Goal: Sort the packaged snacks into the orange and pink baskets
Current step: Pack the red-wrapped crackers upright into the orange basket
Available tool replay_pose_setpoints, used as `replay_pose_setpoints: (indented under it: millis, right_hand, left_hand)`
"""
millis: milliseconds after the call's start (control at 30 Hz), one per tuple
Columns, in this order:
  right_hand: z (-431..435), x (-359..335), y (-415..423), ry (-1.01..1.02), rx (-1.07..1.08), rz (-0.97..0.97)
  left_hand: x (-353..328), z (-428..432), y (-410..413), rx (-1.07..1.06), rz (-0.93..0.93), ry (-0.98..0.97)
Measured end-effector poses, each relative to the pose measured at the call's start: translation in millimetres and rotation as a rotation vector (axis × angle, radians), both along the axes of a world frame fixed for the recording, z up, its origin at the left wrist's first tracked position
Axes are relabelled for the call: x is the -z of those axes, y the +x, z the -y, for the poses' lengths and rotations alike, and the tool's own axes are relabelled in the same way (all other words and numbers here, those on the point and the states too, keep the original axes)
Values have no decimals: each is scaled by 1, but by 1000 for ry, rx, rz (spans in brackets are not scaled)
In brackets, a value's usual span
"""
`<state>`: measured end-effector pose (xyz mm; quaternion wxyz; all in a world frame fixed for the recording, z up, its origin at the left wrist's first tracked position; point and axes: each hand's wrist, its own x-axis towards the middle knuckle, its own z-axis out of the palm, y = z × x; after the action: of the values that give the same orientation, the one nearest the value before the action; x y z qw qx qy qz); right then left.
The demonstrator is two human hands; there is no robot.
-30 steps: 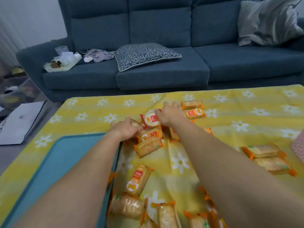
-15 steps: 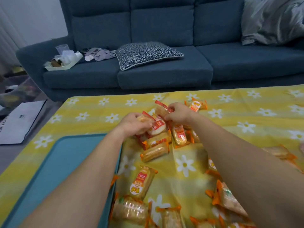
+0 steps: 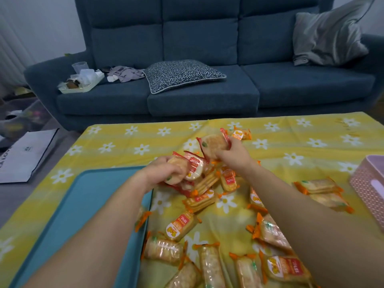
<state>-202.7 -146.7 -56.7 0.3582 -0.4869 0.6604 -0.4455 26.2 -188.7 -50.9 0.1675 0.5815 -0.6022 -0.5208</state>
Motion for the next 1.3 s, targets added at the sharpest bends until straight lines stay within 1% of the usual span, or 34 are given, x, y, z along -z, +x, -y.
replay_pose_setpoints:
  millis: [67,100,200,267,300,367,400,433,600,700,733,833,867,933,967,1000,1067,1133,1200,1233,1300]
  right_hand:
    - [-8,-1,4,51,-2,-19]
    - [-9,1,6,93,-30,-42]
    - [-16,1,11,182,-84,-139]
    - [-21,-3,15,183,-139,-245]
    - [-24,-7,18,163,-174,-330]
    - [-31,-13,25,111,-198,-501]
    - [-35,-16,28,73,-179,-530]
    - [-37,-19,31,37,-154,-512]
    - [-57,-36,39,-162,-79,-239]
    - [-78,-53,48,-176,-110,-75]
    - [-86,-58,51,-176,-104,-7]
    - [-122,-75,53,-201,-6,288]
    - [-136,-79,51,-229,42,317]
    - [-164,-77,44,-272,133,295]
    - [-176,-75,39,-262,162,308]
    - [-190,-74,36,-225,180,363]
    - [-223,-74,21,-125,198,553]
    - [-258,-78,8,-44,153,705]
    - [-286,-81,-3,14,83,804]
    - [-298,-84,-8,14,80,832]
    - [-319,-88,-23,-10,168,827]
  left_hand:
    - [0,-7,5,-69,-101,78]
    - [0,-10,4,-89,-123,116]
    - [2,-20,-1,-87,-126,195]
    - [4,-27,-7,-62,-70,165]
    - [5,-31,-11,-65,-55,129]
    - [3,-36,-17,-101,-73,52]
    - [0,-38,-18,-124,-105,33]
    - [-4,-40,-19,-147,-149,39]
    - [-38,-58,-15,-237,-340,49]
    - [-61,-83,-18,-249,-495,106]
    - [-65,-94,-20,-257,-540,128]
    - [-74,-134,-31,-283,-633,155]
    - [-76,-149,-36,-286,-654,163]
    - [-78,-178,-47,-286,-680,168]
    - [-78,-191,-54,-280,-698,172]
    - [-78,-204,-60,-280,-719,179]
    - [-82,-234,-76,-244,-758,207]
    - [-87,-264,-94,-187,-755,210]
    - [-87,-289,-118,-125,-680,145]
    - [-86,-299,-130,-108,-633,105]
    - [-85,-314,-155,-101,-572,55]
